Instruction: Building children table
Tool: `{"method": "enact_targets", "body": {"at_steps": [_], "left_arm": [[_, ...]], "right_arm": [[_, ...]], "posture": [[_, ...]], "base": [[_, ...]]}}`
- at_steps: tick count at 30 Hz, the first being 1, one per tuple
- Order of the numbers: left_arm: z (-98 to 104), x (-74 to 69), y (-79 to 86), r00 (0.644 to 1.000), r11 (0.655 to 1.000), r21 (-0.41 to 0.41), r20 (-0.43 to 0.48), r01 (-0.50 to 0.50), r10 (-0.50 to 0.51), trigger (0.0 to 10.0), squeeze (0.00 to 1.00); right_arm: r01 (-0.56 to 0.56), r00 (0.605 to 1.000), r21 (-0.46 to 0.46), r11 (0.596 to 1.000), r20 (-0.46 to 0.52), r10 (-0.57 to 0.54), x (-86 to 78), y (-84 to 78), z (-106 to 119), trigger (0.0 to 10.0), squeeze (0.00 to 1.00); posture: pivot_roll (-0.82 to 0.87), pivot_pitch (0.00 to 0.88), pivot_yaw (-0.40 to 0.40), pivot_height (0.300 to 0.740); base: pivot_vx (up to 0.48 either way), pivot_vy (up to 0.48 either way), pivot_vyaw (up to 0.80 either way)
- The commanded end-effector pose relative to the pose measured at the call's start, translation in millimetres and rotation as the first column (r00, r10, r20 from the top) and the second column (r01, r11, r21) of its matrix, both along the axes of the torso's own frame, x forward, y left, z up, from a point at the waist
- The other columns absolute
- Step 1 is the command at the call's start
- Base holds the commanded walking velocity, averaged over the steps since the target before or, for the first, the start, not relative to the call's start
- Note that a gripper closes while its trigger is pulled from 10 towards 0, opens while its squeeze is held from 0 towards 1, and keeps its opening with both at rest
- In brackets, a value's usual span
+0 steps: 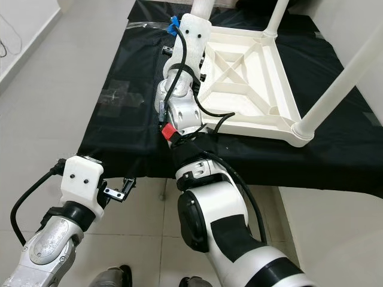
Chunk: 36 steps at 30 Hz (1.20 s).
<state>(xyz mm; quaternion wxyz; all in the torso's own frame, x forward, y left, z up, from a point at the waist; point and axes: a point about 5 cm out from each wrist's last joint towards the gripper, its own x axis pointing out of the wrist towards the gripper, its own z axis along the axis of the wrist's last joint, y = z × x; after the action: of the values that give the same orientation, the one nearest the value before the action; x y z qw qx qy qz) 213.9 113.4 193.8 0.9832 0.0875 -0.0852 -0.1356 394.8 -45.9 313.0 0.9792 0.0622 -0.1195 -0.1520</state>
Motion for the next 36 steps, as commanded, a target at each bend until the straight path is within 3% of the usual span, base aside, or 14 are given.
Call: {"method": "enact_targets", "body": {"at_steps": [1, 7, 14, 17, 19, 25, 31, 36], "left_arm": [[-5, -0.1, -0.1, 1.0, 1.0, 0.008, -0.018, 0.007, -0.006, 10.0, 0.0], [-4, 0.3, -1.8, 1.0, 1.0, 0.005, -0.014, 0.01, -0.01, 10.0, 0.0], [-5, 0.7, -2.9, 1.0, 1.0, 0.004, -0.013, 0.012, -0.012, 10.0, 0.0], [-5, 0.8, -3.2, 1.0, 1.0, 0.004, -0.011, 0.013, -0.013, 10.0, 0.0], [-4, 0.9, -2.6, 1.0, 1.0, 0.006, -0.007, 0.012, -0.012, 10.0, 0.0], [-4, 1.2, -2.2, 1.0, 1.0, 0.008, -0.004, 0.013, -0.013, 10.0, 0.0], [-4, 1.9, -1.5, 1.0, 1.0, 0.013, -0.003, 0.015, -0.015, 10.0, 0.0], [-4, 2.4, -1.7, 1.0, 1.0, 0.013, -0.003, 0.016, -0.016, 10.0, 0.0]], "right_arm": [[0.129, 0.971, -0.1, 0.987, -0.19, -0.146, 5.6, -20.8, -50, 10.0, 0.0], [0.256, 0.925, -0.179, 0.95, -0.239, -0.294, -1.0, -13.0, -55, 10.0, 0.0], [0.255, 0.9, -0.132, 0.958, -0.329, -0.285, -3.1, -3.2, -69, 10.0, 0.0], [0.275, 0.888, -0.113, 0.955, -0.351, -0.297, -2.7, -5.1, -72, 10.0, 0.0], [0.359, 0.846, 0.012, 0.933, -0.427, -0.32, 0.2, -17.6, -73, 10.0, 0.0], [0.403, 0.82, 0.079, 0.912, -0.473, -0.322, 3.6, -31.3, -73, 10.0, 0.0], [0.435, 0.8, 0.094, 0.895, -0.498, -0.336, 5.2, -45.7, -79, 10.0, 0.0], [0.414, 0.797, 0.053, 0.909, -0.504, -0.334, 1.5, -35.2, -87, 10.0, 0.0]], "posture": [[0.1, 0.22, -0.091, 0.74], [0.1, 0.204, -0.091, 0.74], [0.1, 0.196, -0.093, 0.74], [0.11, 0.191, -0.094, 0.74], [0.11, 0.183, -0.095, 0.74], [0.11, 0.184, -0.095, 0.74], [0.1, 0.191, -0.092, 0.74], [0.1, 0.197, -0.09, 0.74]], "base": [[0.0, 0.0, 0.0], [0.0, 0.0, 0.0], [0.0, 0.0, 0.0], [0.0, 0.0, 0.0], [0.0, 0.0, 0.0], [0.0, 0.0, 0.0], [0.0, 0.0, 0.0], [0.0, 0.0, 0.0]]}}
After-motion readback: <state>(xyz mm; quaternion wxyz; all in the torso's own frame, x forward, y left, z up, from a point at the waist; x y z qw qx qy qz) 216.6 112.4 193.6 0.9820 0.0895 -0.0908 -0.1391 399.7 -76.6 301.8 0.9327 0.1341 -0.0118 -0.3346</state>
